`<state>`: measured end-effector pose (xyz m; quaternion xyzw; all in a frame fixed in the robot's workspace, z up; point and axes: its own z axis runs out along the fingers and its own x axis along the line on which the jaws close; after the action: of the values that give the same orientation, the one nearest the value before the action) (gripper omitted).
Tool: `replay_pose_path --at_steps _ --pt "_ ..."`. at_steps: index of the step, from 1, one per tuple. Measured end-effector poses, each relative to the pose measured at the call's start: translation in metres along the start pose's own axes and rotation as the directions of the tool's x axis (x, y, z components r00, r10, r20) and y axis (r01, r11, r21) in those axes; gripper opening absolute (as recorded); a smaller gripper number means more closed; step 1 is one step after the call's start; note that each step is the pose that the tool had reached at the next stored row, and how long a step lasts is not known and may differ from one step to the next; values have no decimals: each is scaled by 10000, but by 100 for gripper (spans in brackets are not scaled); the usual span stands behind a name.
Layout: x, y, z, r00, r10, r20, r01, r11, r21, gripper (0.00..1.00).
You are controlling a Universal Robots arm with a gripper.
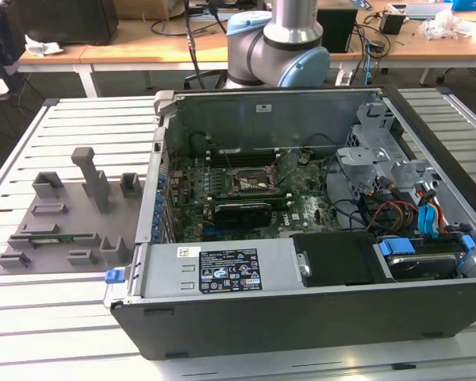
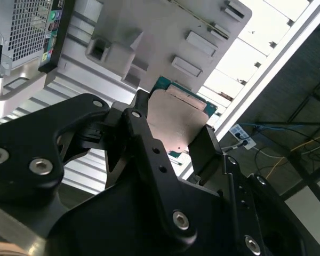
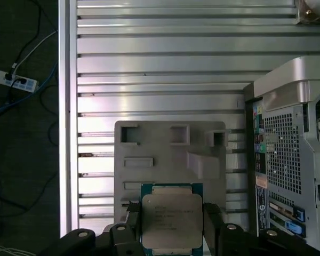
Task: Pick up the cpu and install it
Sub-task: 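Pick up the cpu and move it towards the insertion slot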
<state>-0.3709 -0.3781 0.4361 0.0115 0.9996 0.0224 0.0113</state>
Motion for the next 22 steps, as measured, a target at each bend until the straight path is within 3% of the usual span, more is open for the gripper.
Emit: replay_pose_path --at_steps 7,15,22 --pt "-265 6 5 10000 1 -1 -1 10000 1 55" --pt "-644 14 14 10000 -2 -1 2 10000 1 55" --pt "-894 20 20 10000 -1 -1 1 10000 1 55"
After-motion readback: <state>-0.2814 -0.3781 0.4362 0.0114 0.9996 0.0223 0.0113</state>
